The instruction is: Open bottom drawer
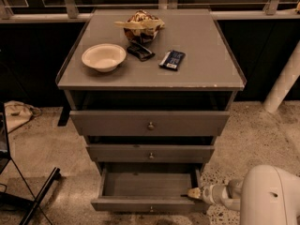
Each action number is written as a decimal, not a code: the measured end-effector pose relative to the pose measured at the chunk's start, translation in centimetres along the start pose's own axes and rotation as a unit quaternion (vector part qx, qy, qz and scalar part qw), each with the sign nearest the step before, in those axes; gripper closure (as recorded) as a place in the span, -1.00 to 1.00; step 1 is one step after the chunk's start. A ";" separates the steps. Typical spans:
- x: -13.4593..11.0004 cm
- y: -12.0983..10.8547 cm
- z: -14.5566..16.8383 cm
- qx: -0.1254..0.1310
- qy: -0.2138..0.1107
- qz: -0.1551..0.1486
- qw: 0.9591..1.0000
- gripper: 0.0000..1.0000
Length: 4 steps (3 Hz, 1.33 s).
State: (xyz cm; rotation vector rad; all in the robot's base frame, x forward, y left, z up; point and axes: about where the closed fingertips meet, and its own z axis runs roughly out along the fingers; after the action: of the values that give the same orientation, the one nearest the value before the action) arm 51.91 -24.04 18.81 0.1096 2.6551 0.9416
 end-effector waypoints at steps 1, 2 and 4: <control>0.0 0.0 0.0 0.000 0.000 0.000 1.000 1.00; 0.6 0.4 0.8 0.007 0.015 -0.008 1.000 1.00; 3.4 0.7 1.7 0.008 0.045 -0.009 0.999 1.00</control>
Offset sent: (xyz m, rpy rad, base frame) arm -0.0053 0.0155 -0.0100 -0.0511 0.0344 0.0537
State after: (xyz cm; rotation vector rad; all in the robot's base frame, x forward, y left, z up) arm 49.18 -21.88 17.04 0.0491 2.7425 0.9401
